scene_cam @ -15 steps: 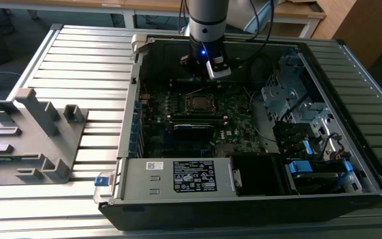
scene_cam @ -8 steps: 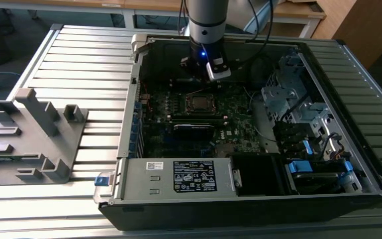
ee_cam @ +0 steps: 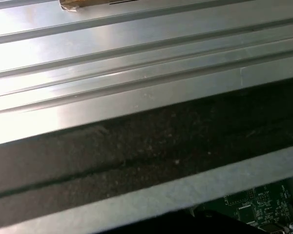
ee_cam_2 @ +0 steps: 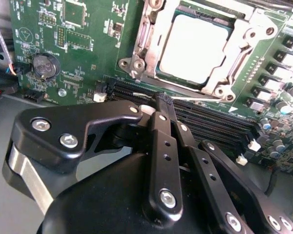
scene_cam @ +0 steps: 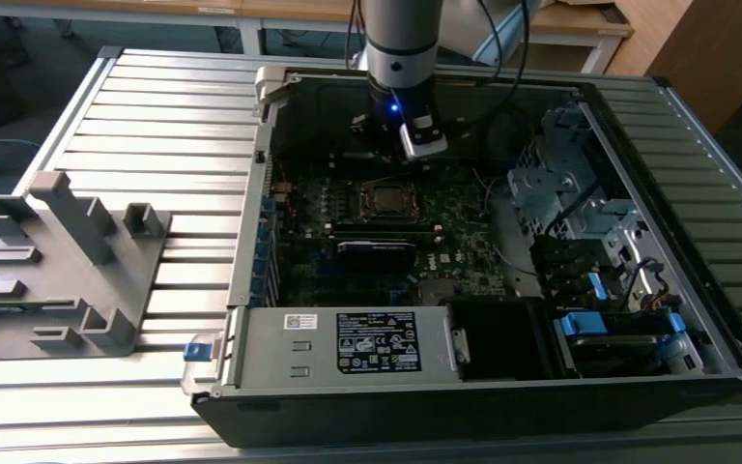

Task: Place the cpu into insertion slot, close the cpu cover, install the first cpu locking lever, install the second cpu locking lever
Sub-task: 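Install the first cpu locking lever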

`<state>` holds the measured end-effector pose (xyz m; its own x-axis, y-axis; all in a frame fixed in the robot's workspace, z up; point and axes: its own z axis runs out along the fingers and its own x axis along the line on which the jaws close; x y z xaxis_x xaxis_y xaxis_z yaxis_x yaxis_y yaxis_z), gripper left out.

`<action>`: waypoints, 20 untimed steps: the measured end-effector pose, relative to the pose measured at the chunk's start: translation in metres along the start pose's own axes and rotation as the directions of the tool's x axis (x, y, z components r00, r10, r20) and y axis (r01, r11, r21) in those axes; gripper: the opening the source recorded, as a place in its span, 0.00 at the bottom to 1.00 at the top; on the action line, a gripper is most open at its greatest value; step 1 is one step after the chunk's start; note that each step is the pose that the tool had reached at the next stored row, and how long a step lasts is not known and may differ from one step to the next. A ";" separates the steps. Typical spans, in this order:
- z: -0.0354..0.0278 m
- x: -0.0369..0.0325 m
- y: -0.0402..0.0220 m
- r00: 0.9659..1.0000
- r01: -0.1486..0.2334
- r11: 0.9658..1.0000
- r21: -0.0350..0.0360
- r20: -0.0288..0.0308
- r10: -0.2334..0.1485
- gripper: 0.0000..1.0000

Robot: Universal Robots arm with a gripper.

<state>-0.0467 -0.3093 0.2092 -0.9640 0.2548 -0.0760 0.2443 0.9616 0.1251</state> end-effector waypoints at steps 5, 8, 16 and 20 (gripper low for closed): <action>0.0019 0.0007 0.0017 0.999 -0.039 0.999 0.004 0.005 0.039 0.10; 0.0021 0.0011 0.0034 0.999 -0.046 0.999 0.004 0.006 0.046 0.10; 0.0062 0.0015 0.0032 0.999 -0.051 0.999 0.007 0.015 0.051 0.10; 0.0084 0.0019 0.0030 0.999 -0.050 0.999 0.010 0.022 0.050 0.10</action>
<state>-0.0469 -0.3051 0.2011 -0.9481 0.3046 -0.0914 0.2934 0.9486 0.1186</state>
